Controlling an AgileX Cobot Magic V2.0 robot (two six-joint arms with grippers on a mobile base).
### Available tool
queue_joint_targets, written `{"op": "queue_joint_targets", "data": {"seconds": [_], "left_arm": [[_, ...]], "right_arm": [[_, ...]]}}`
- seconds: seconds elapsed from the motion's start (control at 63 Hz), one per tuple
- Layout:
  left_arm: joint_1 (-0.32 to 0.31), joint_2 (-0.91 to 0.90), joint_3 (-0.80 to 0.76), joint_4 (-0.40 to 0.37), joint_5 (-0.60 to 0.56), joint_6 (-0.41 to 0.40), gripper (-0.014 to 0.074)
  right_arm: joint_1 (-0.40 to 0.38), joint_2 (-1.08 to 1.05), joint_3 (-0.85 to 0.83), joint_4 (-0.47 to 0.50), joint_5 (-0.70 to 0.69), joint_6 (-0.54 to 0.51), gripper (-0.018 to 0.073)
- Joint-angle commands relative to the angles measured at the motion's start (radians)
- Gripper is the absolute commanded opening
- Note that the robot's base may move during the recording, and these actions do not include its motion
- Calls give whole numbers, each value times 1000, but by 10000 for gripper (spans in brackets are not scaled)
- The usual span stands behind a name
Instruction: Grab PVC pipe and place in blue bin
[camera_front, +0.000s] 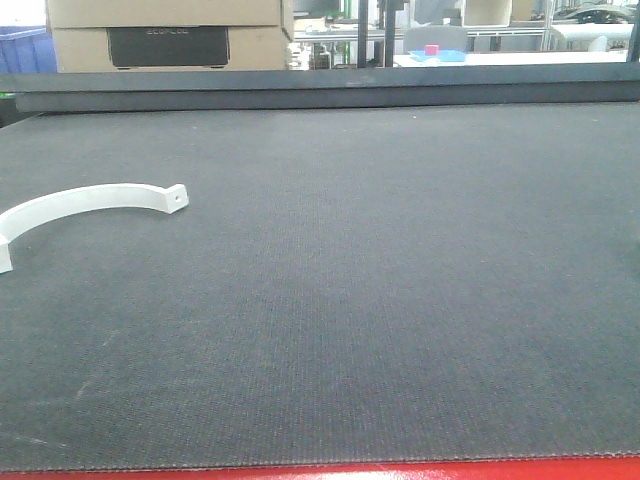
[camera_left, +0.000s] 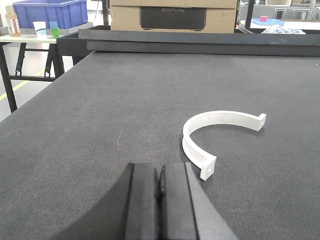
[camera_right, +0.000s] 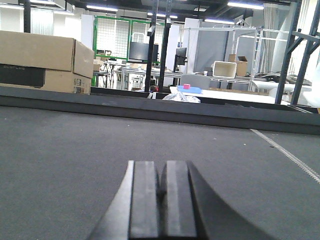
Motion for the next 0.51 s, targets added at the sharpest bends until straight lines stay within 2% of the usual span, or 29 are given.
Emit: {"op": "queue_joint_targets", "data": {"seconds": [0.0,0.492], "left_arm": [[6,-6,-2,2,-20,-8,-111],[6,-6,-2,2,-20,-8,-111]], "right_arm": [[4,-4,0,-4,-16,1,-165],[4,-4,0,-4,-37,1,-165]]}}
